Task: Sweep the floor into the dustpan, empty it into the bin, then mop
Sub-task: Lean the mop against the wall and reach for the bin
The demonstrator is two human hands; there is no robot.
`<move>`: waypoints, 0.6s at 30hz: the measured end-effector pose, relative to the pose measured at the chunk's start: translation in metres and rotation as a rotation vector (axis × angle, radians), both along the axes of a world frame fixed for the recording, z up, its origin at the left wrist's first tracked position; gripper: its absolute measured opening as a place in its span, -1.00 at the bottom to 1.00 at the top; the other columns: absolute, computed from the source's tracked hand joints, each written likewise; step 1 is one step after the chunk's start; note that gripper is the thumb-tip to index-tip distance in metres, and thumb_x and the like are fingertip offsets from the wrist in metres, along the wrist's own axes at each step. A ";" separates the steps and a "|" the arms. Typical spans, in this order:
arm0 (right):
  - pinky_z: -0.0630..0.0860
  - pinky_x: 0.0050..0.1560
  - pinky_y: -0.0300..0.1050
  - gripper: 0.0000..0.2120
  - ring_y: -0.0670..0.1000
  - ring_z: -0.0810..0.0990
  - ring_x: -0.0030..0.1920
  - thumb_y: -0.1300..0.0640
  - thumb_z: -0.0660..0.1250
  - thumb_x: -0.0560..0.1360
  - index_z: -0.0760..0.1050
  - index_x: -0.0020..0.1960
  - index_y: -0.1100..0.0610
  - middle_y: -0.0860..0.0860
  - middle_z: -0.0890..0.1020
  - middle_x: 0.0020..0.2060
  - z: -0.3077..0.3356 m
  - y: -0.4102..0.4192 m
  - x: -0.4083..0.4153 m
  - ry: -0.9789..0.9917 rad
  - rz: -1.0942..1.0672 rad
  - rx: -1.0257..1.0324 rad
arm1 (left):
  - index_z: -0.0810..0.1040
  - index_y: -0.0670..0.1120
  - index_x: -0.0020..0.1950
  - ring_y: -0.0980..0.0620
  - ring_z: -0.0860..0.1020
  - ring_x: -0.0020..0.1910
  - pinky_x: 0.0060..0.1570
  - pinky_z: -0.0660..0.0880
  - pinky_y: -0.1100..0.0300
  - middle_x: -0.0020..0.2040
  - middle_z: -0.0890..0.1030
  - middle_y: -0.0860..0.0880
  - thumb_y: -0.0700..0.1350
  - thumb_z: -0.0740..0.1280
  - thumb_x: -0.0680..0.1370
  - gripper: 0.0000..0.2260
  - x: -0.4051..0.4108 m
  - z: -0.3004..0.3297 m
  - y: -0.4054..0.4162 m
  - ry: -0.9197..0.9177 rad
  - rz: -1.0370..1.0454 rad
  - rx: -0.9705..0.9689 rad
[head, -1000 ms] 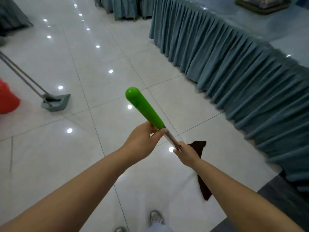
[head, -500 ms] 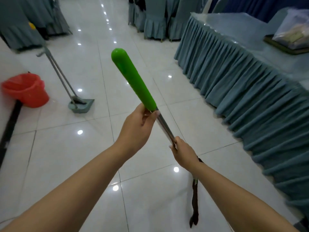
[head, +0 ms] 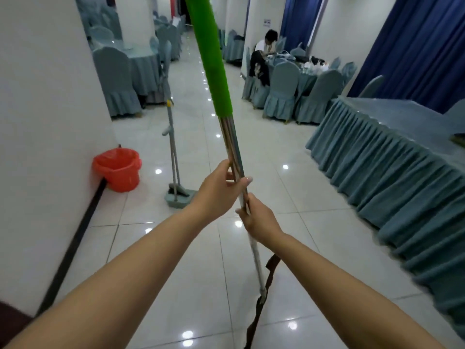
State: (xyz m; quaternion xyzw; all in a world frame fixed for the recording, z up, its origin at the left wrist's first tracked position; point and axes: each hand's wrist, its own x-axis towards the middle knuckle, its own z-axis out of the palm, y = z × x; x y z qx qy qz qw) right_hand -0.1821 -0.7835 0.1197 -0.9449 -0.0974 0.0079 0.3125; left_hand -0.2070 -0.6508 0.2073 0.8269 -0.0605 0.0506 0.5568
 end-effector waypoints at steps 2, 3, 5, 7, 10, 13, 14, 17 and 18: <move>0.53 -0.21 -0.15 -0.85 -0.02 0.55 -0.18 0.01 0.19 0.61 0.36 0.11 0.05 -0.05 0.53 -0.19 0.012 0.042 0.015 -0.032 0.063 0.010 | 0.46 -0.03 0.17 0.08 0.57 -0.01 0.02 0.51 0.20 -0.04 0.59 0.04 -0.06 0.34 0.55 -0.79 0.010 0.000 0.034 -0.007 0.049 0.003; 0.56 -0.15 -0.09 -0.82 0.00 0.57 -0.13 0.02 0.19 0.60 0.36 0.16 0.06 -0.02 0.57 -0.13 0.015 0.061 0.023 -0.046 0.088 0.024 | 0.47 -0.03 0.13 0.09 0.58 -0.05 -0.03 0.50 0.23 -0.07 0.59 0.04 -0.09 0.33 0.56 -0.84 0.015 0.001 0.052 -0.012 0.078 -0.019; 0.59 -0.06 -0.05 -0.76 0.03 0.60 -0.06 0.04 0.20 0.60 0.36 0.24 0.07 0.02 0.60 -0.03 0.018 0.098 0.038 -0.066 0.136 0.049 | 0.48 -0.03 0.06 0.12 0.58 -0.11 -0.09 0.49 0.25 -0.14 0.59 0.06 -0.13 0.32 0.56 -0.91 0.026 0.001 0.085 -0.029 0.124 -0.039; 0.58 -0.06 -0.08 -0.75 0.01 0.59 -0.06 0.05 0.20 0.61 0.36 0.25 0.08 0.04 0.60 -0.02 0.021 0.135 0.053 -0.078 0.184 0.070 | 0.48 -0.05 0.03 0.10 0.58 -0.10 -0.04 0.53 0.20 -0.15 0.57 0.07 -0.16 0.33 0.56 -0.92 0.038 0.001 0.118 -0.061 0.175 -0.041; 0.59 -0.01 0.06 -0.75 0.04 0.61 -0.04 0.03 0.20 0.60 0.37 0.24 0.09 0.04 0.62 -0.01 0.027 0.189 0.085 -0.099 0.268 0.111 | 0.52 -0.05 0.06 0.08 0.59 -0.05 -0.01 0.56 0.20 -0.10 0.60 0.05 -0.17 0.33 0.55 -0.90 0.061 0.004 0.163 -0.162 0.299 -0.059; 0.58 0.00 0.14 -0.72 0.10 0.61 -0.03 -0.01 0.22 0.58 0.36 0.23 0.09 0.08 0.61 0.00 0.032 0.242 0.124 -0.111 0.355 0.104 | 0.52 -0.03 0.11 0.15 0.60 -0.10 -0.22 0.51 0.43 -0.06 0.60 0.06 -0.12 0.33 0.56 -0.86 0.092 0.007 0.209 -0.195 0.410 -0.023; 0.58 0.01 0.14 -0.70 0.10 0.61 -0.02 -0.04 0.21 0.58 0.35 0.24 0.08 0.08 0.61 0.00 0.030 0.258 0.138 -0.108 0.385 0.096 | 0.52 -0.03 0.11 0.19 0.60 -0.15 -0.29 0.49 0.48 -0.06 0.60 0.06 -0.11 0.32 0.56 -0.86 0.104 0.007 0.224 -0.180 0.432 -0.017; 0.57 0.00 0.14 -0.57 0.12 0.61 -0.03 -0.18 0.09 0.58 0.31 0.29 0.08 0.08 0.62 0.02 0.020 0.304 0.183 -0.065 0.440 0.011 | 0.50 0.00 0.11 0.22 0.60 -0.22 -0.27 0.58 0.31 -0.03 0.62 0.05 -0.08 0.30 0.57 -0.87 0.143 0.002 0.266 -0.127 0.478 -0.011; 0.57 0.00 0.13 -0.55 0.12 0.61 -0.03 -0.20 0.05 0.58 0.30 0.31 0.07 0.08 0.62 0.02 0.017 0.319 0.194 -0.047 0.462 -0.026 | 0.49 0.02 0.11 0.21 0.59 -0.22 -0.23 0.59 0.24 -0.03 0.62 0.06 -0.06 0.28 0.57 -0.87 0.153 0.000 0.280 -0.107 0.500 0.011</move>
